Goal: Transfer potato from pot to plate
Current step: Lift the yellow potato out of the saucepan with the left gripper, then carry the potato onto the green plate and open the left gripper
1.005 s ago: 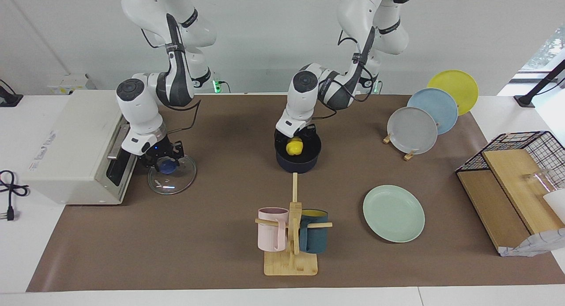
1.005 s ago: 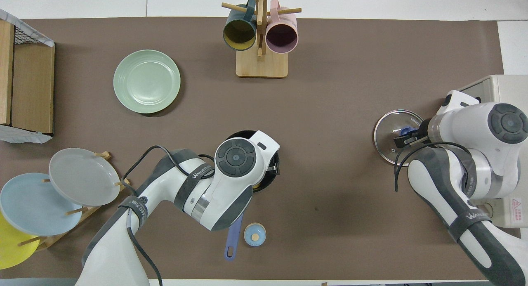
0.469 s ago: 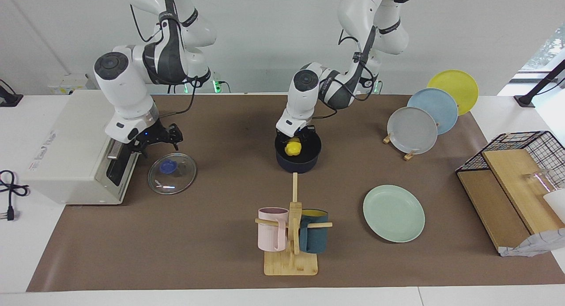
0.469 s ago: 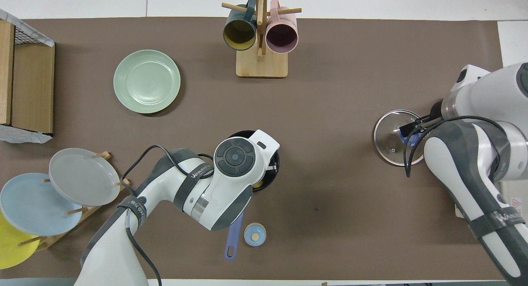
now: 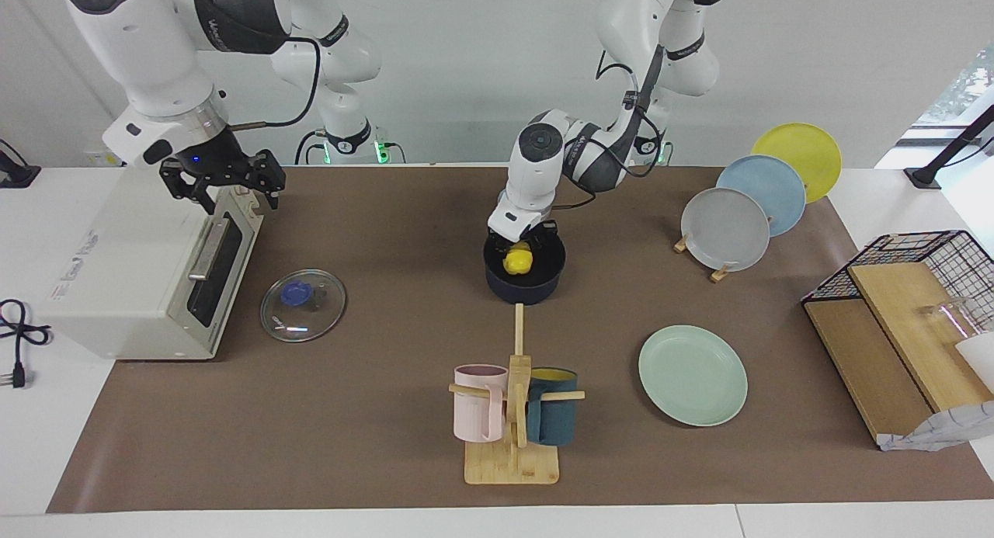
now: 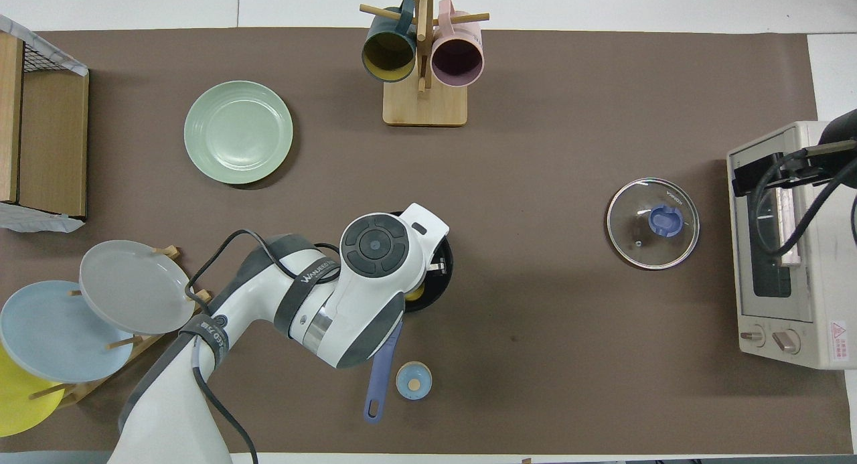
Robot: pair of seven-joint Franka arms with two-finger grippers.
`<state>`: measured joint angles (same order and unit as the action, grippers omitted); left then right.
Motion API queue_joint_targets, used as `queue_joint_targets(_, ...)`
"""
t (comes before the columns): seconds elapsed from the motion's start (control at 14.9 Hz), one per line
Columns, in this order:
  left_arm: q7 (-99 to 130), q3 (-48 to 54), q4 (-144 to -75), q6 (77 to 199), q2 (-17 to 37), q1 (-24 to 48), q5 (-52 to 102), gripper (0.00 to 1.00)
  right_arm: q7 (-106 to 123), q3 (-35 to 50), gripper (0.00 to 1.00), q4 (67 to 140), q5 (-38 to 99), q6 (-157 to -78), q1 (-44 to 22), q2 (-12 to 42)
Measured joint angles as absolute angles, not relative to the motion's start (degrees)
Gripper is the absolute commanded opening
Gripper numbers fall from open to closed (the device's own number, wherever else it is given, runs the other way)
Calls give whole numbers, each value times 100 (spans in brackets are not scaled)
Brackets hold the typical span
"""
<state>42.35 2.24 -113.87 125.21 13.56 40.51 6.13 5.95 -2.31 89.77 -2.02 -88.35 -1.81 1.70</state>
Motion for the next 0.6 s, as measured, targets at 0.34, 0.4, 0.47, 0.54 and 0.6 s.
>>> queue_joint_targets(0.34,4212,183,-10194,10955,974,3457,613,0,575,-298,100,8957,-202,-8754,-113,153)
queue_joint_targets(0.4,4153,175,-9882,10668,974,3259,613,0,572,-298,100,8957,-202,-8754,-113,147)
queue_joint_targets(0.47,4011,165,-9574,10361,1003,3026,611,0,571,-298,100,8957,-202,-8754,-113,141)
queue_joint_targets(0.54,3765,157,-9255,10048,1072,2745,611,0,570,-298,100,8956,-202,-8754,-113,136)
queue_joint_targets(0.6,3479,148,-8921,9807,1193,2452,611,0,567,-298,100,8956,-202,-8754,-113,129)
